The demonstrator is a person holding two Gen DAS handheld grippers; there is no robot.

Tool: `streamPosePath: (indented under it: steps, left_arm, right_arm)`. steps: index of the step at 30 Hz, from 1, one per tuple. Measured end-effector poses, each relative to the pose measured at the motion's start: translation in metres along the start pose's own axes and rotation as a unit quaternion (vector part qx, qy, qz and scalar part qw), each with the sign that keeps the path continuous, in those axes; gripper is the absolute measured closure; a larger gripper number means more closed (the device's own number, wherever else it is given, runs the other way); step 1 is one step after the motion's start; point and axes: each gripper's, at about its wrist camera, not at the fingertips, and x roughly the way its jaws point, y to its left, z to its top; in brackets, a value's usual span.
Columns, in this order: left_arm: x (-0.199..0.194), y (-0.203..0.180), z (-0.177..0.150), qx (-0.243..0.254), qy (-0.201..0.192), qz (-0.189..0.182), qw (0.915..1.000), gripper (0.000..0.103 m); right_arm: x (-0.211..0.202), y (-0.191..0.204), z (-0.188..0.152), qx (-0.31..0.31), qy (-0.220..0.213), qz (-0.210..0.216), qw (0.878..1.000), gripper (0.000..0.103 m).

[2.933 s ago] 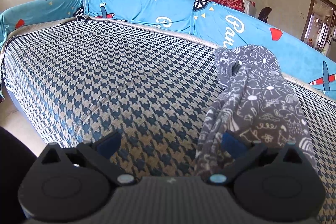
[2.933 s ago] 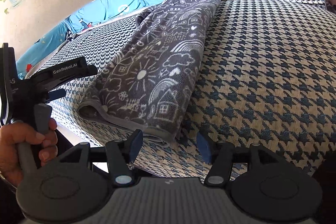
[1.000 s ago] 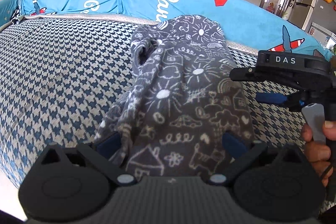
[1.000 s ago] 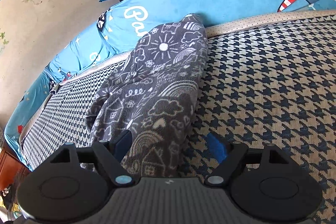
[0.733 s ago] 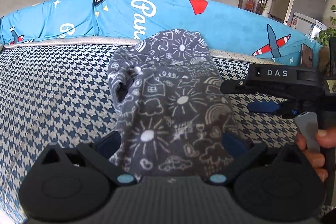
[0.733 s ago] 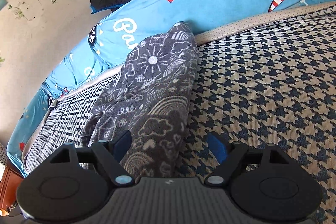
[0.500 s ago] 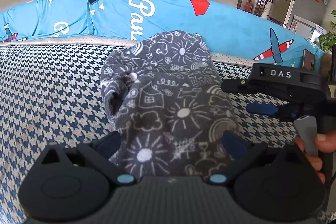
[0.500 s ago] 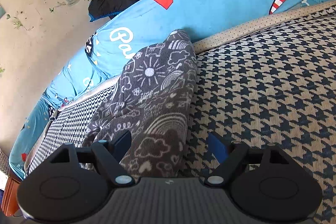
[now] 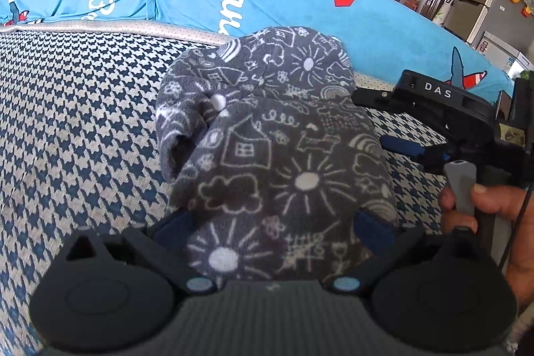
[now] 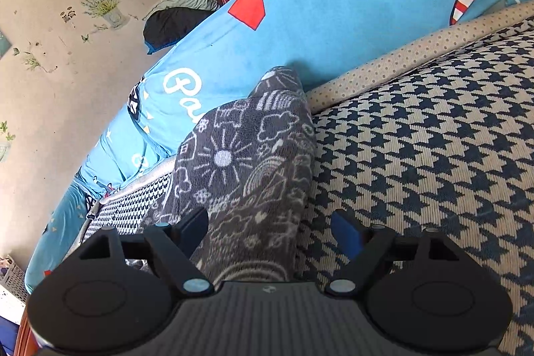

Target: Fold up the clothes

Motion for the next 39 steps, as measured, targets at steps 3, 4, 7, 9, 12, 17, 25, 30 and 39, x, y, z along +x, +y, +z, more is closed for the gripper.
streamPosePath:
  steps: [3,4,7,9,12,17,25,30,39]
  left_arm:
    - [0.000,0.000,0.000,-0.004,0.000,0.000,1.0000,0.000]
    - [0.000,0.000,0.000,-0.003,0.000,0.000,1.0000,0.000]
    - [0.000,0.000,0.000,-0.003,0.002,-0.002,1.0000,0.000]
    - [0.000,0.001,0.000,-0.004,0.003,-0.004,1.0000,0.000]
    - [0.001,0.001,0.000,-0.007,0.006,-0.005,0.9999,0.000]
    - [0.002,0.001,-0.001,-0.008,0.010,-0.007,0.9999,0.000]
    - [0.004,0.002,0.000,-0.012,0.011,-0.007,0.9998,0.000]
    - [0.006,0.002,-0.001,-0.010,0.015,-0.008,0.9998,0.000]
    - [0.007,-0.002,-0.002,-0.008,0.024,-0.009,0.9996,0.000]
  right_arm:
    - [0.010,-0.011,0.003,0.017,0.000,0.015,1.000,0.022]
    - [0.012,-0.013,0.005,0.022,-0.001,0.018,1.000,0.022]
    - [0.020,-0.018,0.009,0.029,-0.003,0.026,0.999,0.022]
    - [0.024,-0.019,0.012,0.025,-0.006,0.030,0.999,0.022]
    - [0.030,-0.019,0.016,0.019,-0.009,0.036,0.999,0.022]
    - [0.040,-0.021,0.023,0.010,-0.015,0.046,0.999,0.021]
    - [0.060,-0.002,0.031,-0.067,-0.005,0.024,0.997,0.021]
    - [0.071,0.000,0.034,-0.095,-0.003,0.035,0.995,0.022]
    - [0.082,-0.016,0.042,-0.063,-0.011,0.059,0.996,0.057]
